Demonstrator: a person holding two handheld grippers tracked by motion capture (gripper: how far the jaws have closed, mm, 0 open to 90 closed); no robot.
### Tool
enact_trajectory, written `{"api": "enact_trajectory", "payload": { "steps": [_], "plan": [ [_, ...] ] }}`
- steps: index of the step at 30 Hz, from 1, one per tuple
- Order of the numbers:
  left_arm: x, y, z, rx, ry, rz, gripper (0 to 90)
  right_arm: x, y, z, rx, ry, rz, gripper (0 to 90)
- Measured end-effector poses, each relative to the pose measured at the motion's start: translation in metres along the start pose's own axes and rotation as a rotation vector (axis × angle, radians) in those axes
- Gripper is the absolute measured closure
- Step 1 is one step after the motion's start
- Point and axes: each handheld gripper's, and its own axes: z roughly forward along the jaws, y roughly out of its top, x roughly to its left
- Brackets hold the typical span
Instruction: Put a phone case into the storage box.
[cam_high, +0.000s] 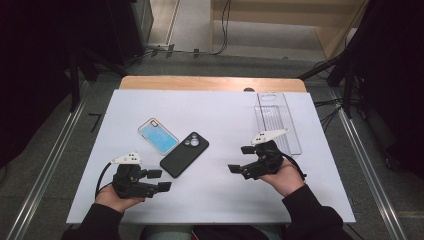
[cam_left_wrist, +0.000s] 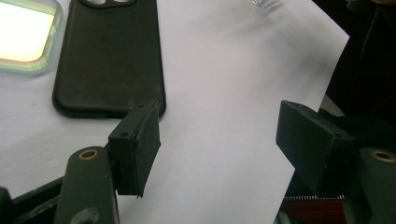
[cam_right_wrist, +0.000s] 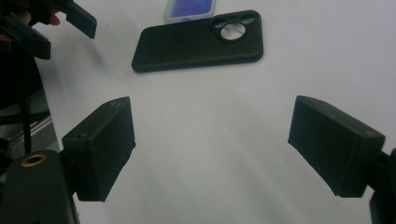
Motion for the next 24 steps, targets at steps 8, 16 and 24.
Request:
{"api": "enact_trajectory", "payload": {
  "steps": [8, 16, 24],
  "plan": [
    [0.002, -0.002, -0.001, 0.005, 0.001, -0.005, 30.6, 0.0, 0.02, 0.015, -0.028, -0.004, 0.007, 12.8],
    [0.002, -0.001, -0.001, 0.003, 0.009, -0.007, 30.6, 0.002, 0.041, 0.043, -0.012, 0.007, -0.002, 12.8],
    [0.001, -0.002, -0.002, 0.0, 0.003, 0.001, 30.6, 0.001, 0.057, 0.063, -0.013, 0.025, -0.02, 12.8]
  ]
}}
